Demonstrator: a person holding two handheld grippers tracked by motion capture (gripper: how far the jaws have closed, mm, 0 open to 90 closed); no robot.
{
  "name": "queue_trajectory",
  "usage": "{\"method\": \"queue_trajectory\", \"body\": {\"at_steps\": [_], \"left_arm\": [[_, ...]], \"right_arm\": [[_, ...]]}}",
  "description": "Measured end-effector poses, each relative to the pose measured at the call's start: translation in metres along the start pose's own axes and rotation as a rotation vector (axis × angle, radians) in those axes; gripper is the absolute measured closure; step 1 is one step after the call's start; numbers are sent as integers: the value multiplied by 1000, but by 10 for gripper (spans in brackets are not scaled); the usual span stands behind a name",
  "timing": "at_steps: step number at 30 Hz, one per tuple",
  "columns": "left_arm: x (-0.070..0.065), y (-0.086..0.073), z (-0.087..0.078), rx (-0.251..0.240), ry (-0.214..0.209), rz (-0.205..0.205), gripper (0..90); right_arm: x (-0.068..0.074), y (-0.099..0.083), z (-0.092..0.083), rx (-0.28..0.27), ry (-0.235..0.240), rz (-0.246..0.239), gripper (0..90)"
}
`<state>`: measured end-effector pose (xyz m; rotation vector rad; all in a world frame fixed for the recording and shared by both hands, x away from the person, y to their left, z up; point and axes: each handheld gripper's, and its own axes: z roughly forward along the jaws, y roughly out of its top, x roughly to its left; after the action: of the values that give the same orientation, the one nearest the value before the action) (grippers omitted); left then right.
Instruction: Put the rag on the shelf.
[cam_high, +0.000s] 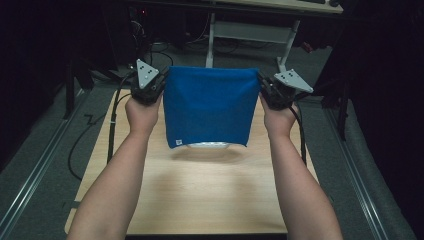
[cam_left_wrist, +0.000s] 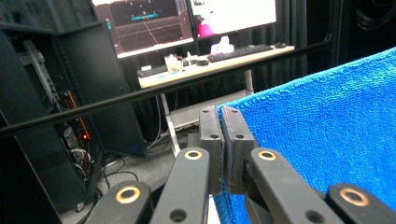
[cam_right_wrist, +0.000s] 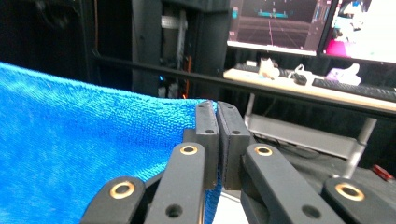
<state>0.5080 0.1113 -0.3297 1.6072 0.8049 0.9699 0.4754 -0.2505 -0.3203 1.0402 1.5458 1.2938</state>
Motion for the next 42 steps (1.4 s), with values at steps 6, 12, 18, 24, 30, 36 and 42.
{"method": "queue_trajectory", "body": {"at_steps": [6,12,18,24,30,36,42], "left_arm": [[2,-26,21,109,-26,-3,885],[-1,-64,32,207,-76,-26,885],[-5,-88,32,235,-113,-52,885],[-13,-107,32,268,-143,-62,884],[-19,-122,30,298,-165,-75,884],[-22,-136,27,316,-178,-92,884],[-26,-148,25,337,-194,-108,883]], "right_arm": [[-4,-18,20,75,4,-2,887],[-4,-44,32,159,21,-9,887],[-5,-64,34,198,39,-16,886],[-7,-93,34,236,52,34,886],[-5,-112,32,267,64,55,886],[-2,-123,32,286,77,66,886],[0,-136,31,296,86,82,885]]}}
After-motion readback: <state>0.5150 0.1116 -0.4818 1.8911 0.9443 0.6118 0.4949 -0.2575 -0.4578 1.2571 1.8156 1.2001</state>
